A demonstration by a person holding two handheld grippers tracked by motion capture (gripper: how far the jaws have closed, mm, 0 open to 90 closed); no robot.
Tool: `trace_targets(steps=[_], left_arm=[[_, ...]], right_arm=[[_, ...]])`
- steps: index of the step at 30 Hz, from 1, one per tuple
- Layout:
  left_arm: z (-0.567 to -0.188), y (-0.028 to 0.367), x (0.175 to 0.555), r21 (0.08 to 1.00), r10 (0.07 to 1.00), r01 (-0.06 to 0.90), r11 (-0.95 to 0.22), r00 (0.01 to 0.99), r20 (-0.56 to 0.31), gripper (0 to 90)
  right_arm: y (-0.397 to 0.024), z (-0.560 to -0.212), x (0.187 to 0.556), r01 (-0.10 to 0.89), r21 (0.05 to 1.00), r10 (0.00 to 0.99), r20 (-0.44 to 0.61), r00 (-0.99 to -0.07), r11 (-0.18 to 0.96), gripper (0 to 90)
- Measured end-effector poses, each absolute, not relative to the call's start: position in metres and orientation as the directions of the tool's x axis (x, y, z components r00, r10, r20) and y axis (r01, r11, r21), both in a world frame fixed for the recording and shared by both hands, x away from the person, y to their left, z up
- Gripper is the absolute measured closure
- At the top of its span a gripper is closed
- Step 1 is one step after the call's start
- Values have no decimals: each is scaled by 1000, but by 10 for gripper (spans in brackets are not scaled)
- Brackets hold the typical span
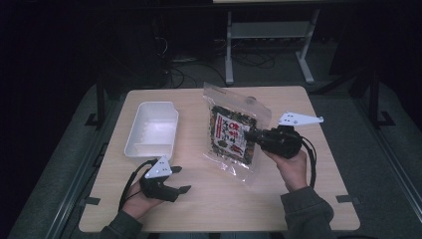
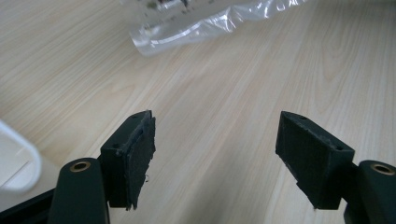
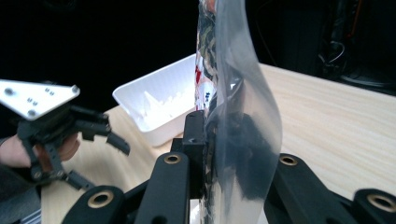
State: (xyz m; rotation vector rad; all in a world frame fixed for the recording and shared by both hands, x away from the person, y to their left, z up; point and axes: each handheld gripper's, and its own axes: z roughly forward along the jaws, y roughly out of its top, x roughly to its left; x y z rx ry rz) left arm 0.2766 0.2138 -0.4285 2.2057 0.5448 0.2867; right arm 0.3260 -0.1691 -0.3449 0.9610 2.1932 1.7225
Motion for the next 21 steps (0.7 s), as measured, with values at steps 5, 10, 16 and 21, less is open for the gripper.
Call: trace_targets(steps=[5, 10, 16, 21], left_arm=[[-428, 221, 274, 775, 482, 292, -560, 876, 17, 272], [-428, 228, 272, 770, 485, 294, -566, 874, 23, 269], [-429, 236, 268, 764, 490, 301, -570, 872, 21, 259], [-429, 241, 267, 762, 493, 307, -570, 870, 18, 257]], right_arm=[[-160, -337, 329, 356, 929, 614, 225, -757, 97, 753], [-146, -327, 334, 335, 939, 627, 211, -749, 83, 753], [-126, -315, 343, 315, 947, 634, 200, -747, 72, 753], [-113, -309, 350, 304, 950, 634, 198, -747, 62, 753]])
